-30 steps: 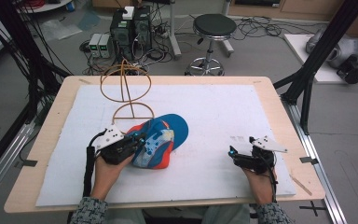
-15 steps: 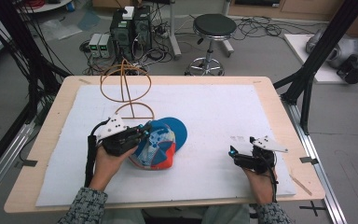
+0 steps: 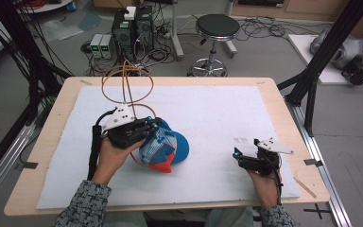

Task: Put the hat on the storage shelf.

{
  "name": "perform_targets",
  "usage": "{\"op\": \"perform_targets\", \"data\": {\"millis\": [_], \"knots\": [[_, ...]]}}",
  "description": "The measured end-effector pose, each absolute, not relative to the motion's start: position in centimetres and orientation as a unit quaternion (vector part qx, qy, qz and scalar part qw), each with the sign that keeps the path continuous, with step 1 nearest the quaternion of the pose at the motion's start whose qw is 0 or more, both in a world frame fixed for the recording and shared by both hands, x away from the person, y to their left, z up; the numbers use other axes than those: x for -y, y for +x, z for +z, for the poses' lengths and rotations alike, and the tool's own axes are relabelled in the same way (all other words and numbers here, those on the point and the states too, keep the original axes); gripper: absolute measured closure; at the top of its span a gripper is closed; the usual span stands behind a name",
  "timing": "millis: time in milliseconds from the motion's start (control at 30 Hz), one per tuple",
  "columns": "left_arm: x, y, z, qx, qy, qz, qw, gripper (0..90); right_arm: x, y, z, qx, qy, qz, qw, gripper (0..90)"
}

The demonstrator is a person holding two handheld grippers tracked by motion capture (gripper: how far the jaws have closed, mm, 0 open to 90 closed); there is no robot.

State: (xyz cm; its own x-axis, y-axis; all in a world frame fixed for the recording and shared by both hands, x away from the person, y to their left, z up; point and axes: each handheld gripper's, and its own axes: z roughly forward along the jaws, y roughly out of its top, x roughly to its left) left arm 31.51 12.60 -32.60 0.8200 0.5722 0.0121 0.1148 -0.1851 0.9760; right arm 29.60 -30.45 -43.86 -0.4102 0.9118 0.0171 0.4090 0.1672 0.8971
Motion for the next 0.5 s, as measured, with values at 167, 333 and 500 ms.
{"op": "perform_targets", "data": {"millis": [167,333,500], "knots": [[-12.7,31.7,-31.3,-0.222,0.741,0.187,0.605,89.1,30.5,29.6,-43.9,-0.711,0.464,0.447,0.282,11.7],[-12.8,31.8,-29.9,-0.211,0.742,0.187,0.608,89.1,30.5,29.7,-43.9,-0.71,0.465,0.448,0.28,11.7],[-12.8,31.9,-28.2,-0.197,0.744,0.192,0.609,89.1,30.5,29.7,-43.9,-0.71,0.466,0.448,0.28,11.7]]}}
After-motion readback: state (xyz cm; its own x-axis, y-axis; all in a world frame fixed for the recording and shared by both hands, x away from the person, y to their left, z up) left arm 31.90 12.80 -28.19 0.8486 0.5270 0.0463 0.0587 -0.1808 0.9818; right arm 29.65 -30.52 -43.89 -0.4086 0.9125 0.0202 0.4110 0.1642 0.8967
